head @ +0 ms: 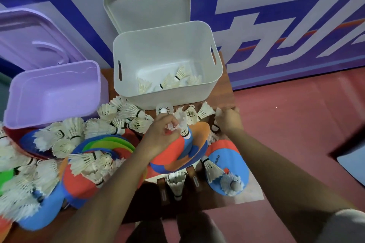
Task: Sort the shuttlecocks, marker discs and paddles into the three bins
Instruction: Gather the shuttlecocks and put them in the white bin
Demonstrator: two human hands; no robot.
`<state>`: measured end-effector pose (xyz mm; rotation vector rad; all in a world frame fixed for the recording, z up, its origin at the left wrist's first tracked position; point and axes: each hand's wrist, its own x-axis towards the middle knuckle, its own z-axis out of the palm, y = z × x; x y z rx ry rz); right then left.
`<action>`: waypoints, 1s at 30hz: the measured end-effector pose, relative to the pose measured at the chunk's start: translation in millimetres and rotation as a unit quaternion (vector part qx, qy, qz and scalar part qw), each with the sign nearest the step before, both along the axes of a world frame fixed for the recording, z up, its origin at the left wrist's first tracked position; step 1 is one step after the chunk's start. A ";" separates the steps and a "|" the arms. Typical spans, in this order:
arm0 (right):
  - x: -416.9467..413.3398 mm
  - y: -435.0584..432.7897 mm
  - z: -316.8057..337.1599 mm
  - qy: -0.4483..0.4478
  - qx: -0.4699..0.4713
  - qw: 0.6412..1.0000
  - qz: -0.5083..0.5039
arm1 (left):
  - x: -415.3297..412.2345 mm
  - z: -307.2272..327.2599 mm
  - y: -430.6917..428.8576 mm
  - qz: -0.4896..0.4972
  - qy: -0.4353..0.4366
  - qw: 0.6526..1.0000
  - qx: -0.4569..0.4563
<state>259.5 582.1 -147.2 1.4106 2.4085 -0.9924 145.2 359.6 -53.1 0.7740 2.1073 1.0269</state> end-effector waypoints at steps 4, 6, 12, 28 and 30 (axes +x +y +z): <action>3.5 -10.0 57.8 0.211 0.027 0.973 -0.093 | -5.5 4.9 5.8 -0.003 -0.004 1.000 0.000; 4.6 -28.7 93.5 0.305 0.008 0.948 -0.092 | -8.2 9.0 8.9 -0.019 -0.013 1.000 -0.007; -9.4 -86.6 118.1 0.347 -0.133 0.928 0.042 | -11.9 30.0 -3.0 0.001 -0.121 0.990 0.066; -77.0 -193.2 132.2 0.296 -0.286 0.910 0.047 | -91.8 61.4 -171.3 0.274 0.156 0.946 -0.073; -82.2 -206.9 130.3 0.289 -0.279 0.914 0.063 | -117.7 51.2 -189.0 0.318 0.188 0.919 -0.139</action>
